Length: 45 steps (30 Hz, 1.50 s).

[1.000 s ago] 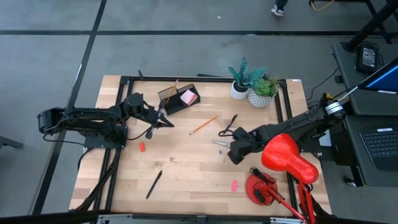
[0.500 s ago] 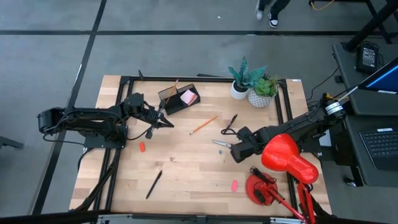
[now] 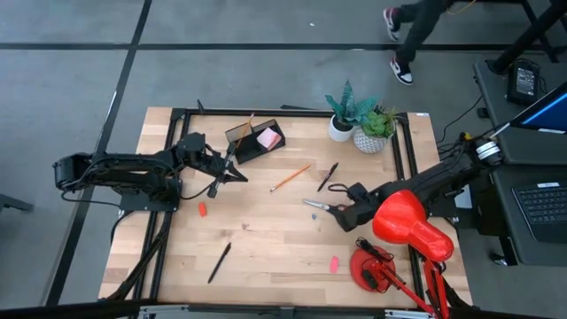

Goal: Pick and place office supplies into organizer
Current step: Put the scissors into the desk organizer

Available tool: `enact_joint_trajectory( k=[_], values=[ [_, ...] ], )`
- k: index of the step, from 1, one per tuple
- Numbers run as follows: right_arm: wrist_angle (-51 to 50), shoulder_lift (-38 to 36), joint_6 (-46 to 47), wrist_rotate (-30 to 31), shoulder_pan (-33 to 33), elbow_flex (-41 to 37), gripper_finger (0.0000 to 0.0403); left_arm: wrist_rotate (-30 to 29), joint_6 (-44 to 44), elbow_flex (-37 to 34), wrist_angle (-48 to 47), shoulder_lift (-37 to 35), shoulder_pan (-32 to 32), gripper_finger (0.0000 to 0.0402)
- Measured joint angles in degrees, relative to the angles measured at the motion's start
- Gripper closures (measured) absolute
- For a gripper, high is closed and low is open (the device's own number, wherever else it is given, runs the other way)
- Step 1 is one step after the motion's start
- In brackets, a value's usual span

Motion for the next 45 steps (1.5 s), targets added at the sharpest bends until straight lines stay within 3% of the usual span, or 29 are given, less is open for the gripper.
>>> enact_joint_trajectory(
  k=[8, 22, 45],
  values=[
    [0.4, 0.0, 5.6, 0.5, -0.8, -2.1, 0.0372, 0.0, 0.0, 0.0, 0.2, 0.0, 0.0, 0.0399],
    [1.1, 0.3, 5.5, 1.3, -2.6, -2.1, 0.0254, 0.0, 0.0, 0.0, -0.2, 0.0, 0.0, 0.0399],
    [1.8, 7.6, 4.2, -0.7, -2.5, -2.1, 0.0245, 0.0, 0.0, 0.0, -0.2, 0.0, 0.0, 0.04]
  ],
)
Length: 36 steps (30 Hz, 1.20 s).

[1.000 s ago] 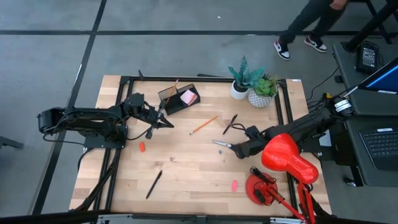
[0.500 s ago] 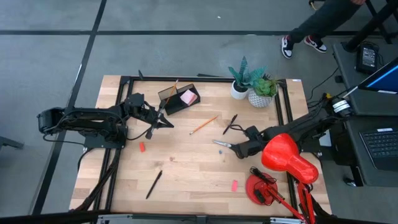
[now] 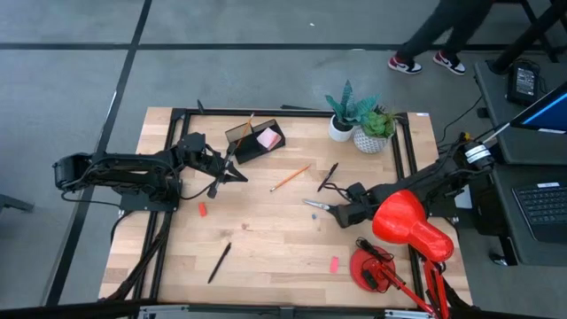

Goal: Pick and place office supplies into organizer
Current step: Put the scissors into the desk organizer

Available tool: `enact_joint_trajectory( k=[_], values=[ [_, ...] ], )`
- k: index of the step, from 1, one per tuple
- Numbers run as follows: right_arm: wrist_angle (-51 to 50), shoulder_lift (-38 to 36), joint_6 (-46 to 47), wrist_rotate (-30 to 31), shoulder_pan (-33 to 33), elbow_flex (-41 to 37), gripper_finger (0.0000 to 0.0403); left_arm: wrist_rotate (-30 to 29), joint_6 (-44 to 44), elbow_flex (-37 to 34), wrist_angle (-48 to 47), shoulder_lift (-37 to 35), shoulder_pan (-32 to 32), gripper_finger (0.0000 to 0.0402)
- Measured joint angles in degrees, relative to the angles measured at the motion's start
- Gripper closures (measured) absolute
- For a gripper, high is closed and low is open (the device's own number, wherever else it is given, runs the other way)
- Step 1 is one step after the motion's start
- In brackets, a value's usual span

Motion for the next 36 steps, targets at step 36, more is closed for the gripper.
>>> enact_joint_trajectory(
  k=[36],
  values=[
    [2.4, 4.0, -3.1, -3.8, 0.0, 0.1, 0.0324, 0.0, 0.0, 0.0, 0.0, 0.0, 0.0, 0.0399]
  ],
)
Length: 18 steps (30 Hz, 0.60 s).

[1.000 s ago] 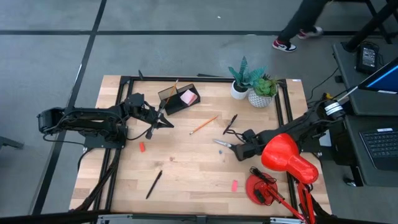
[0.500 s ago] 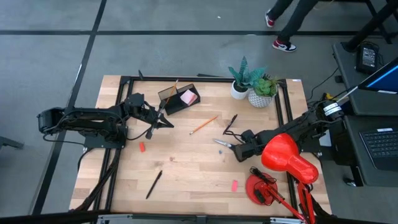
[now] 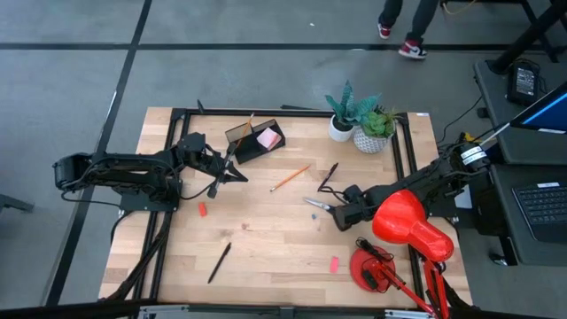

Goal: Pick and place office supplies into organizer
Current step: Put the scissors into the desk organizer

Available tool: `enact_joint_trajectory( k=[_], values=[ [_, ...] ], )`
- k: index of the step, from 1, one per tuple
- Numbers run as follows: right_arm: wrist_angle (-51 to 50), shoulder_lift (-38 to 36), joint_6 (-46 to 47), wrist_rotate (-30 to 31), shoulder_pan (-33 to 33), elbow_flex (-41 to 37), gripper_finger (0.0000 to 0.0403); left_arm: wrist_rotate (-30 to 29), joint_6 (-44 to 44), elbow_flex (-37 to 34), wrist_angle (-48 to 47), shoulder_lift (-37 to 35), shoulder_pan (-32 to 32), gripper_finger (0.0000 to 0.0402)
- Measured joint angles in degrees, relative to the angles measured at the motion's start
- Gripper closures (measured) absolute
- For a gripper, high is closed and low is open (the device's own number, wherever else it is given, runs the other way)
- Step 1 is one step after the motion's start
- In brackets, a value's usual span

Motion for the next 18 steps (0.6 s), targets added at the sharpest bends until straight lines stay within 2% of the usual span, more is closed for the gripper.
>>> enact_joint_trajectory(
  k=[9, 14, 18],
  values=[
    [-1.2, 0.0, -0.1, 1.3, 0.1, 0.0, 0.0388, -0.5, 0.0, 0.0, 0.0, 0.0, 0.0, 0.0399],
    [-1.5, 0.0, -0.1, 1.6, 0.1, 0.0, 0.039, -1.2, 0.0, 0.0, 0.0, 0.0, 0.0, 0.0399],
    [-1.7, 0.0, -0.3, 2.2, 0.1, 0.0, 0.0391, -4.2, 0.0, 0.0, 0.0, 0.0, 0.0, 0.04]
  ],
)
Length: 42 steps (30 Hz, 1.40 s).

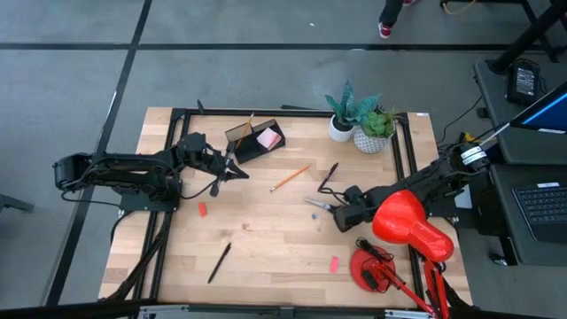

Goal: Pick and place office supplies into organizer
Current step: Put the scissors into the desk organizer

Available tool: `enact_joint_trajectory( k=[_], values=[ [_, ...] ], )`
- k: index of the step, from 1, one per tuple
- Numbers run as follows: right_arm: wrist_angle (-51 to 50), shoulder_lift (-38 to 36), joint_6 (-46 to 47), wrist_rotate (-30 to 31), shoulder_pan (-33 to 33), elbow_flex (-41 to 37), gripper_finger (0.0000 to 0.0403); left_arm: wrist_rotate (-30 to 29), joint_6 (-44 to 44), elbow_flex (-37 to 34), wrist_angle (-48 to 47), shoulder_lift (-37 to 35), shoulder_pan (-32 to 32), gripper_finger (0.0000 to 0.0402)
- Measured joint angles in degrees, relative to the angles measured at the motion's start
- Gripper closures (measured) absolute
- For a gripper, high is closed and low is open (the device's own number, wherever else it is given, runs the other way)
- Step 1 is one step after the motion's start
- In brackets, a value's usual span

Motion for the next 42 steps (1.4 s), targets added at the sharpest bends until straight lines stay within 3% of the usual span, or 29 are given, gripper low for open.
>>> enact_joint_trajectory(
  k=[6, 13, 27, 35, 42],
  values=[
    [-3.3, 0.4, -3.8, 1.5, 0.0, 2.5, 0.0391, -0.1, -0.5, 0.0, 0.0, 0.0, 0.0, 0.0398],
    [-15.4, 0.3, -4.5, 7.1, 0.0, 7.1, 0.0391, -0.1, -0.6, 0.0, 0.0, 0.0, 0.0, 0.0398],
    [-25.1, 0.2, -15.0, 21.5, -0.2, 19.7, 0.0391, -0.1, -4.6, 0.0, 2.1, 0.0, 0.0, 0.0399],
    [-29.0, 0.1, -26.3, 31.0, -0.8, 29.0, 0.0391, -4.1, -7.4, 2.3, 2.1, 0.0, -3.2, 0.04],
    [-27.2, 0.2, -42.0, 36.6, -4.6, 32.9, 0.0391, -9.4, -8.0, 8.2, -8.7, 0.0, -7.2, 0.0399]
  ],
)
